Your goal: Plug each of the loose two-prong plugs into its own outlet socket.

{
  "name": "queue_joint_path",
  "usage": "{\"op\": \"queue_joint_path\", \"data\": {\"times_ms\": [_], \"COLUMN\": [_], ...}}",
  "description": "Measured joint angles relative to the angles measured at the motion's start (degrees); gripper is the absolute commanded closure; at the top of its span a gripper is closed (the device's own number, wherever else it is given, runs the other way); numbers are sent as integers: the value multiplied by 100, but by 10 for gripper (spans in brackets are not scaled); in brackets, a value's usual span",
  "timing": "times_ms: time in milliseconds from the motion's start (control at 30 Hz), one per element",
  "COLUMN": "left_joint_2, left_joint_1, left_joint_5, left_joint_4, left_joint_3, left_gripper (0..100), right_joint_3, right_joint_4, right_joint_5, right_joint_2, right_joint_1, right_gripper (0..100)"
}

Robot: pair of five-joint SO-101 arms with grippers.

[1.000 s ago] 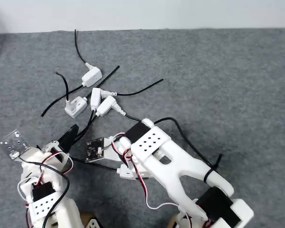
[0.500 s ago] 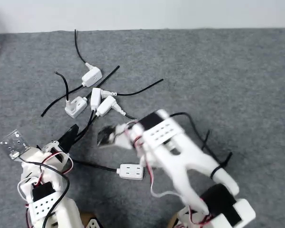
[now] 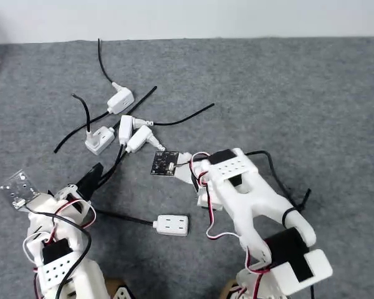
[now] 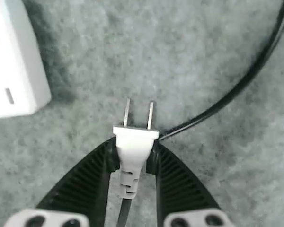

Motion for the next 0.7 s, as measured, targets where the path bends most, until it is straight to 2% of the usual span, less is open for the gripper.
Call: {"op": "queue_joint_path", "data": {"times_ms": [167,367,433,600,700], "left_joint_2": [0,0,0,0,0], "left_joint_1": [0,0,0,0,0], "left_joint_5": [0,0,0,0,0], "left_joint_4": [0,0,0,0,0], "left_joint_3": [0,0,0,0,0], "left_gripper": [473,473,473,473,473], "right_joint_3": [0,0,0,0,0], "right_joint_4": [-18,97,132,97,88], "right_joint_5": [-70,-70,-70,-62,-62], "right_joint_2": [0,0,0,0,0], "right_joint_1": [-35,-44,-88,-97,-62], "right_gripper": [984,836,852,991,991]}}
